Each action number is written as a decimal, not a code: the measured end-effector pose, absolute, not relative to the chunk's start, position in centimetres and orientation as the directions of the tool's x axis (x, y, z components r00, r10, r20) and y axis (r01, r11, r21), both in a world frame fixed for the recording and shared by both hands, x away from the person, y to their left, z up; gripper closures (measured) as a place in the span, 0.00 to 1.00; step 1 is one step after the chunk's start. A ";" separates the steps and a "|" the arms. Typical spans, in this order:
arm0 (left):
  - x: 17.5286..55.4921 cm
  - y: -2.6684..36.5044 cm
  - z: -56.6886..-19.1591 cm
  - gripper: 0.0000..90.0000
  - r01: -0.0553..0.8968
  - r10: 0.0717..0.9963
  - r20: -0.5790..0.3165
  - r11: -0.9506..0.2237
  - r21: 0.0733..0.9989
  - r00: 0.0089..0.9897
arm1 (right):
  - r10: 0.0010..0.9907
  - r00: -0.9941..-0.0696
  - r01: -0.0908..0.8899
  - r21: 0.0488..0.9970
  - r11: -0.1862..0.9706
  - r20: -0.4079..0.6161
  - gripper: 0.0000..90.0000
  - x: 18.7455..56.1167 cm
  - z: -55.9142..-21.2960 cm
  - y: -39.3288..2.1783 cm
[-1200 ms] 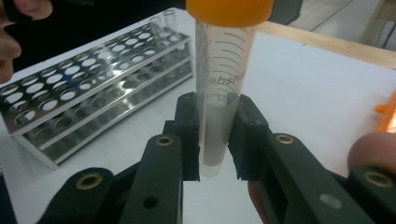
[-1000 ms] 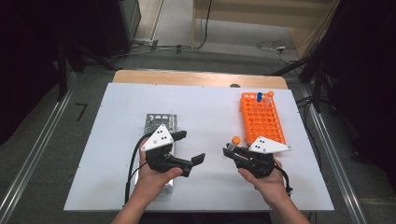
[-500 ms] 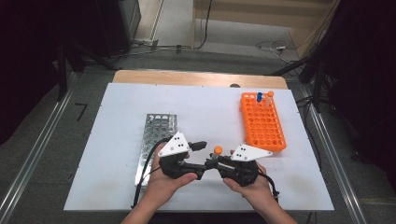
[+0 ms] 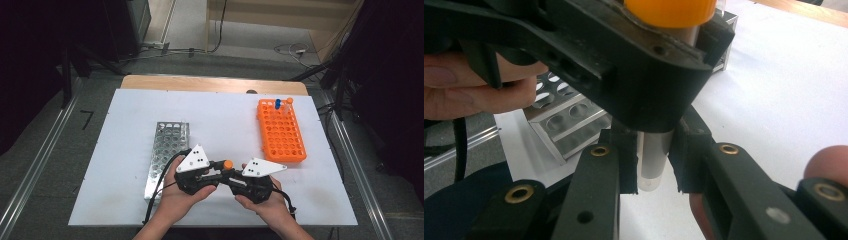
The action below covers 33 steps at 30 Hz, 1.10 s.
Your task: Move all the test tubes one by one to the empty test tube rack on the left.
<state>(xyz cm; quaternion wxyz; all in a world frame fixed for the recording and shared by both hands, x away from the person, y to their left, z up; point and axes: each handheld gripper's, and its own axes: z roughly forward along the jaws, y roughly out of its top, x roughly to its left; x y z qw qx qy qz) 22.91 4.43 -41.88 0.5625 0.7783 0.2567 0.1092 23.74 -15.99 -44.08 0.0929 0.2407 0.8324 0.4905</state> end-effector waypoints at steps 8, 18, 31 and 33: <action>23.0 4.7 -41.9 0.83 0.271 0.535 -0.107 -0.238 0.933 0.838 | 0.498 -0.865 0.299 0.862 0.409 0.063 0.79 23.7 -44.2 -16.1; 23.8 6.4 -41.1 0.83 0.290 0.581 -0.139 -0.175 0.941 0.802 | 0.483 -0.872 0.298 0.870 0.393 0.081 0.22 24.7 -44.1 -18.1; 25.5 10.6 -40.0 0.83 0.295 0.678 -0.139 -0.120 0.948 0.722 | 0.574 -0.813 0.342 0.878 0.334 0.099 0.00 25.3 -43.1 -21.8; 25.9 11.4 -39.8 0.83 0.297 0.694 -0.141 -0.110 0.948 0.707 | 0.575 -0.812 0.341 0.881 0.329 0.100 0.00 25.4 -43.1 -22.6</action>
